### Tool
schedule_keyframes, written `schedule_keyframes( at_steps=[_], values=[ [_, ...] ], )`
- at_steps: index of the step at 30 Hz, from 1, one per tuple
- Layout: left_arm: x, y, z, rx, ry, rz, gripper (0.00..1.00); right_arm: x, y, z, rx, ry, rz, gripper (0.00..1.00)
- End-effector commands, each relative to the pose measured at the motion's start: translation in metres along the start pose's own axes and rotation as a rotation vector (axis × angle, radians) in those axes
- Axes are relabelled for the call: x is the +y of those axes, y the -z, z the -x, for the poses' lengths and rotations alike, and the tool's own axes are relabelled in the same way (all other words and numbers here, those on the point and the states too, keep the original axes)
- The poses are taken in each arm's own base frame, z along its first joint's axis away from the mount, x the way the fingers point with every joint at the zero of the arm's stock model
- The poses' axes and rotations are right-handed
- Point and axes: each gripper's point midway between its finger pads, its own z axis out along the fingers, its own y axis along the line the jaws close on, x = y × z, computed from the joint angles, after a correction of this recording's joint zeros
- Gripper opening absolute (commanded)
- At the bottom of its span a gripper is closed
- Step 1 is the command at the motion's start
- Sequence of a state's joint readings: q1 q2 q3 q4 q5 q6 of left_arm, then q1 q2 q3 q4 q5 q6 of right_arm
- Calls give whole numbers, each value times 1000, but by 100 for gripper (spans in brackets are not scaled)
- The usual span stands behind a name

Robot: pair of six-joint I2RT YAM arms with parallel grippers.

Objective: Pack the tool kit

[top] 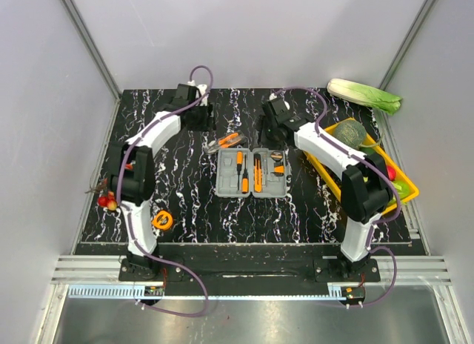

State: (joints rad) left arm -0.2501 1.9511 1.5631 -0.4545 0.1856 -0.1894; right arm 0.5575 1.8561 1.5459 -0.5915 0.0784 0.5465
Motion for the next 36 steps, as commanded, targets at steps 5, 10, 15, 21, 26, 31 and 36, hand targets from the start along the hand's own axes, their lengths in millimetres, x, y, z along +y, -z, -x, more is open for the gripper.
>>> schedule_keyframes(
  at_steps=[5,10,15,21,26,31,36],
  values=[
    [-49,-60,36,-49,-206,-163,53,-24,4,-8,40,-43,-17,61],
    [-52,-90,17,-10,-279,-75,54,-36,2,-14,67,-54,-43,61],
    [-42,-109,-4,55,-343,16,54,-41,1,-15,78,-62,-52,61],
    [-14,-122,-16,132,-370,163,51,-46,1,-20,89,-70,-60,61],
    [-9,-114,-26,164,-359,179,56,-46,1,-23,96,-75,-61,60],
    [-8,-106,-22,152,-346,191,52,-45,0,-23,97,-78,-57,60],
    [3,-108,-37,203,-290,181,36,-47,-1,-25,100,-83,-64,59]
  ],
)
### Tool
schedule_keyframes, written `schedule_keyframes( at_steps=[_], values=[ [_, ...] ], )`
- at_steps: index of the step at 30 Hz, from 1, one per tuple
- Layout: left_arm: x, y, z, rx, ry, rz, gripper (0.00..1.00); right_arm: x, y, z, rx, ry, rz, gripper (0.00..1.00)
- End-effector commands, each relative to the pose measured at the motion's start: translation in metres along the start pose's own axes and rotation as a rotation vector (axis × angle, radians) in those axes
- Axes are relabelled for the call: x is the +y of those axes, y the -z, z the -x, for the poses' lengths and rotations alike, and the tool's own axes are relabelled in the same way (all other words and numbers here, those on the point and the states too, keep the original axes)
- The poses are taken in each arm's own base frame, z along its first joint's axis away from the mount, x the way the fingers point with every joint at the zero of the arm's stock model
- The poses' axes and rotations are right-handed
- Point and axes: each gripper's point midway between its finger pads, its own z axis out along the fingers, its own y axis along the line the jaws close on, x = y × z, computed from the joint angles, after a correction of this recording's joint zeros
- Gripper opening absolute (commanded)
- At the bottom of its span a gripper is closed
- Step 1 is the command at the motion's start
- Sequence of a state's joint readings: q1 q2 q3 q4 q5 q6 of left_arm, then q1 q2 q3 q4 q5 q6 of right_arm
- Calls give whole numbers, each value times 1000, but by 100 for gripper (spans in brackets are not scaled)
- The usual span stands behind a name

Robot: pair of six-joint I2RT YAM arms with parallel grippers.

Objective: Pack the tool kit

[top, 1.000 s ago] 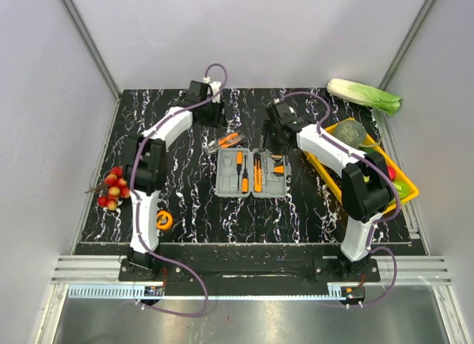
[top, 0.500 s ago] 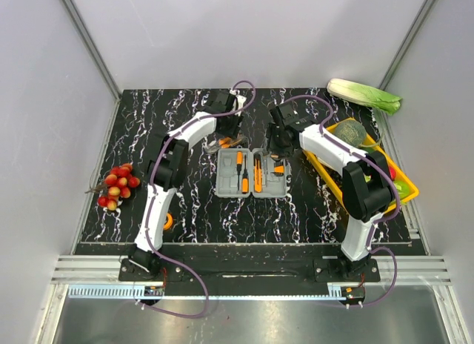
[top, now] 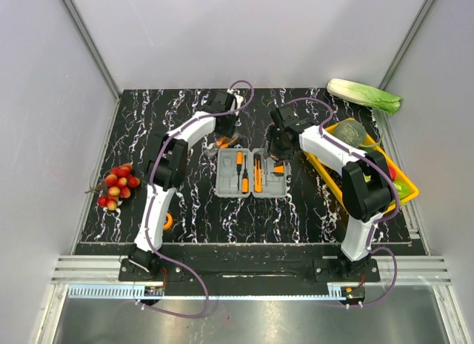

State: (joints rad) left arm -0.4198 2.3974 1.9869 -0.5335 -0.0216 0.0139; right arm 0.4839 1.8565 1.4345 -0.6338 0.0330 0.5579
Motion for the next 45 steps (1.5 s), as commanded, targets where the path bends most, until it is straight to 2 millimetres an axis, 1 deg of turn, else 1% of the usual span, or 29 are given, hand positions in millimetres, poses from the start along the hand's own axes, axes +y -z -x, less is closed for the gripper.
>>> schedule_keyframes(
  at_steps=[1,3,4,5,7,10,12,14,15,18,21,23,25,29,33,37,40,43,45],
  values=[
    [24,4,-37,122,36,47,30,3,14,7,-29,-20,23,59],
    [24,2,-41,140,35,50,19,2,13,5,-23,-20,18,59],
    [25,1,-40,145,38,51,14,2,13,6,-27,-20,21,59],
    [28,1,-40,145,37,64,12,2,13,6,-28,-21,20,59],
    [34,2,-40,156,65,103,0,3,13,7,-27,-21,21,59],
    [47,7,-38,155,120,134,0,4,14,8,-29,-18,23,59],
    [56,13,-34,141,172,145,0,4,14,9,-32,-19,24,59],
    [65,23,-24,111,225,156,0,5,14,10,-32,-19,26,59],
    [69,30,-18,92,251,158,0,5,14,10,-32,-19,26,59],
    [73,55,7,17,272,150,0,6,14,10,-34,-19,30,58],
    [71,85,32,-57,285,132,0,6,14,10,-35,-22,28,58],
    [65,104,44,-97,307,104,0,5,15,11,-39,-26,27,58],
    [56,120,51,-125,341,70,0,5,15,10,-37,-26,25,58],
    [38,140,49,-139,398,42,0,5,14,9,-36,-37,29,58],
    [10,153,38,-120,441,-8,0,5,13,8,-36,-40,30,58],
    [-17,153,24,-88,426,-21,0,5,11,7,-31,-45,30,57],
    [-29,150,20,-78,406,-12,0,6,10,6,-29,-49,36,58],
    [-34,146,16,-62,396,5,0,6,9,4,-25,-54,39,57],
    [-38,143,10,-38,380,27,0,5,9,2,-21,-55,36,57]
  ],
)
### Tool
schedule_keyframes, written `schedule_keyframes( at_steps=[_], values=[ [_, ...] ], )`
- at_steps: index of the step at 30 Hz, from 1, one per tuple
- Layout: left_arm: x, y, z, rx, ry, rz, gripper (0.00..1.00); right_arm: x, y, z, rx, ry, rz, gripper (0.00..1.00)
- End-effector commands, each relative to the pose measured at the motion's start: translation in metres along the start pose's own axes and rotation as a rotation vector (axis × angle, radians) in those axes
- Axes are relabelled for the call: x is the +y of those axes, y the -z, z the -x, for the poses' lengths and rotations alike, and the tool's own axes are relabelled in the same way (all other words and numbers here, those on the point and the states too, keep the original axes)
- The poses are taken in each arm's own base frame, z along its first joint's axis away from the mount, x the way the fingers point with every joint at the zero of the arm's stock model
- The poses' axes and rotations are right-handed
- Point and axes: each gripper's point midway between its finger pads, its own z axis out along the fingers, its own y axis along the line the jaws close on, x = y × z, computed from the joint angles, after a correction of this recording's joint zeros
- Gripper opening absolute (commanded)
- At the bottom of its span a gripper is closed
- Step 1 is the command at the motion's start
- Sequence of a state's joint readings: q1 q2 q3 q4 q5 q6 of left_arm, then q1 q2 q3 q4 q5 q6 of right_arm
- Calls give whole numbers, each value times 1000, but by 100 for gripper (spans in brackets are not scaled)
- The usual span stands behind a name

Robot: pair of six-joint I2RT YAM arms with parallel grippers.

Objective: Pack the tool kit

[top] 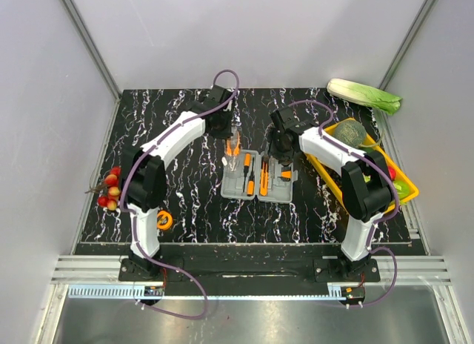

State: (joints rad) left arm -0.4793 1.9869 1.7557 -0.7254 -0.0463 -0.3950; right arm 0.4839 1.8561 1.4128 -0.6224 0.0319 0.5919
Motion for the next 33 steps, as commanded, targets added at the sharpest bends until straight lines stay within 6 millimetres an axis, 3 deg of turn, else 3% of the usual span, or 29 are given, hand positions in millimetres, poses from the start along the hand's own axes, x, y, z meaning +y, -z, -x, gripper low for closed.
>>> schedule_keyframes(
  at_steps=[1,9,18,31,33],
  values=[
    [-4,3,12,-50,12,40,0,6,12,7,-29,-23,42,57],
    [-9,-17,-25,40,-48,90,0,5,8,3,-20,-27,39,57],
    [-14,-34,-51,102,-77,98,0,3,7,1,-13,-32,35,57],
    [-3,-54,-67,150,-98,143,0,15,8,5,-18,-48,83,57],
    [-2,-52,-68,151,-99,151,4,15,8,6,-16,-51,85,57]
  ],
)
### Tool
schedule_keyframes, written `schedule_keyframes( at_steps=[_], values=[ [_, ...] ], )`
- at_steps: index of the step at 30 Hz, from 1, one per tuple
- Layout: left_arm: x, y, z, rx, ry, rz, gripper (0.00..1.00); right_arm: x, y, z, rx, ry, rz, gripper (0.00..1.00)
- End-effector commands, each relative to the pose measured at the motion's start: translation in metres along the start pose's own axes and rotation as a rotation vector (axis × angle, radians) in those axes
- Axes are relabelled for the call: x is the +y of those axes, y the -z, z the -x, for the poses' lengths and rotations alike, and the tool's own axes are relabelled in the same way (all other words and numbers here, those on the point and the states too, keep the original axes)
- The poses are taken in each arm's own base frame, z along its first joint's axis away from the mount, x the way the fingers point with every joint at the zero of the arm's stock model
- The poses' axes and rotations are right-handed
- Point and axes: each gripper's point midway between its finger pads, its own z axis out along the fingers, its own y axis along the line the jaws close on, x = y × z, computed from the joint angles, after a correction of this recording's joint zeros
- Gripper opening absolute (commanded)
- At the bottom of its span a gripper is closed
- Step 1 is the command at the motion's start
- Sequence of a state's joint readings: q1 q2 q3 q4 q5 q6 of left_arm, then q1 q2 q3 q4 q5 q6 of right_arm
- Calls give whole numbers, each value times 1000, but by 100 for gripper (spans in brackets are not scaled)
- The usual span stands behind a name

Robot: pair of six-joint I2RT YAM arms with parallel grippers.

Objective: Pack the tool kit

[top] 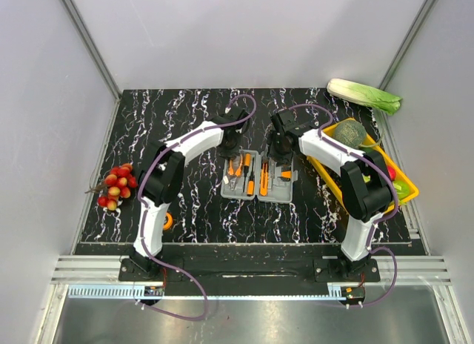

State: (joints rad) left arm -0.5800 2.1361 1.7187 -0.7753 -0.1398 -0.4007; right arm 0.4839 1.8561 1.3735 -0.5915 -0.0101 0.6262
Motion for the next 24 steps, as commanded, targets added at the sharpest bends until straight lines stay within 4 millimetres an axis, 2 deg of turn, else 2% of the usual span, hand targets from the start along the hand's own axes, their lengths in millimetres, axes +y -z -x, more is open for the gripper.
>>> schedule_keyframes(
  at_steps=[1,6,10,16,20,24],
  values=[
    [3,3,11,-42,9,26,8,15,14,16,-47,-15,61,57],
    [2,21,21,-76,13,11,36,24,18,20,-55,-7,100,58],
    [1,39,31,-117,22,-5,46,32,22,24,-62,11,134,58],
    [11,58,39,-163,58,4,48,43,23,24,-64,31,203,58],
    [14,54,36,-142,124,-93,50,64,24,25,-78,81,297,58],
    [11,41,22,-75,191,-261,51,90,18,25,-101,170,344,58]
  ],
)
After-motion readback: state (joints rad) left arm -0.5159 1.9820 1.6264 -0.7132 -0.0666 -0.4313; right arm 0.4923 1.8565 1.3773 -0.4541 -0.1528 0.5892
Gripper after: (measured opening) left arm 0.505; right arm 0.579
